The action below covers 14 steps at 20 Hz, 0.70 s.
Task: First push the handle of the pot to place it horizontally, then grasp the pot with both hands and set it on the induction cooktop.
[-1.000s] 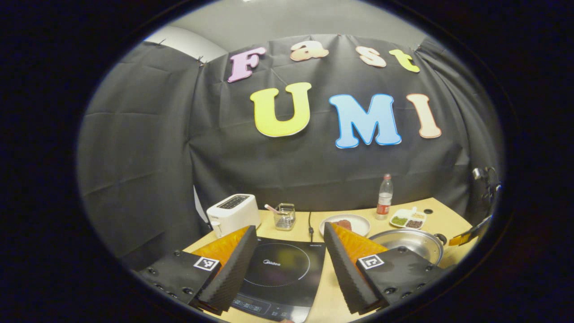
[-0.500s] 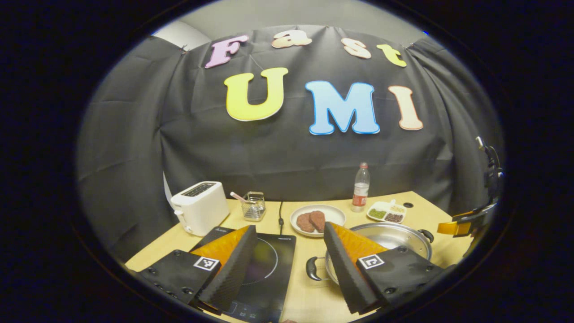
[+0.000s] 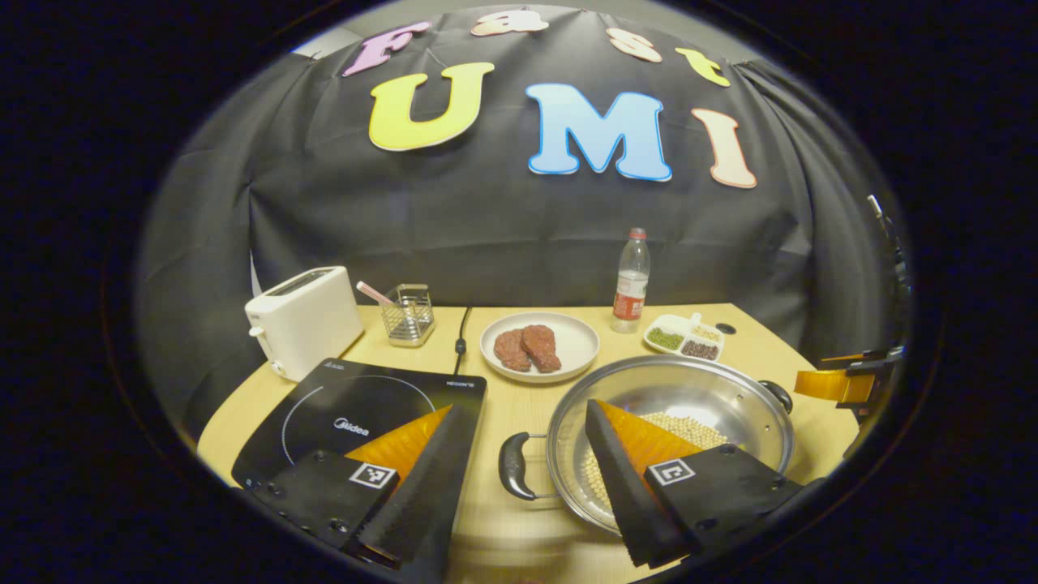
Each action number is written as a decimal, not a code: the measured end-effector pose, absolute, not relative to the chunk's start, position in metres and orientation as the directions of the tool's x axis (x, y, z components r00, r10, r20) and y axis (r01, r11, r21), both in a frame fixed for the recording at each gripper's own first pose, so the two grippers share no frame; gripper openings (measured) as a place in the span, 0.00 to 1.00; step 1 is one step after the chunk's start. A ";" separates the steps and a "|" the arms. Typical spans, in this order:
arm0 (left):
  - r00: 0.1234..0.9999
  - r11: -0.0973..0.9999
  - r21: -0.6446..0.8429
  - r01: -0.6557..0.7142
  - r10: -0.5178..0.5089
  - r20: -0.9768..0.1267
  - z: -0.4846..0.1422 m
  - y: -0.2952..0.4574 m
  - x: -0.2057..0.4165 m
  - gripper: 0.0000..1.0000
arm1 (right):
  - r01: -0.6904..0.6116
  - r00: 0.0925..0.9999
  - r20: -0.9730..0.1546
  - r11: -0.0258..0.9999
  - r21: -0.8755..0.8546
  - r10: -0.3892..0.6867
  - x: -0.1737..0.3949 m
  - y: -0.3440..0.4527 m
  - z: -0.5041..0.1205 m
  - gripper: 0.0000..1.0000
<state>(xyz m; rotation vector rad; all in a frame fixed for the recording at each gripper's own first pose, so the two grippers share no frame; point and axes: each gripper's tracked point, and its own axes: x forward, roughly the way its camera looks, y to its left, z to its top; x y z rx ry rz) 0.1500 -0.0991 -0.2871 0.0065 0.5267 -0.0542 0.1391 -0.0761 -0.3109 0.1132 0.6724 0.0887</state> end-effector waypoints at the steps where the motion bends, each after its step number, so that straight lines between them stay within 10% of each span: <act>1: 0.854 0.999 -0.007 0.053 -0.049 -0.518 -0.297 -0.101 0.152 0.95 | -0.045 0.776 -0.620 0.990 0.130 0.117 0.141 -0.077 -0.315 0.97; 14: 0.742 1.000 0.000 -0.023 0.017 -0.670 -0.378 -0.103 0.162 0.97 | -0.073 0.735 -0.658 0.984 0.164 0.164 0.169 -0.063 -0.363 0.96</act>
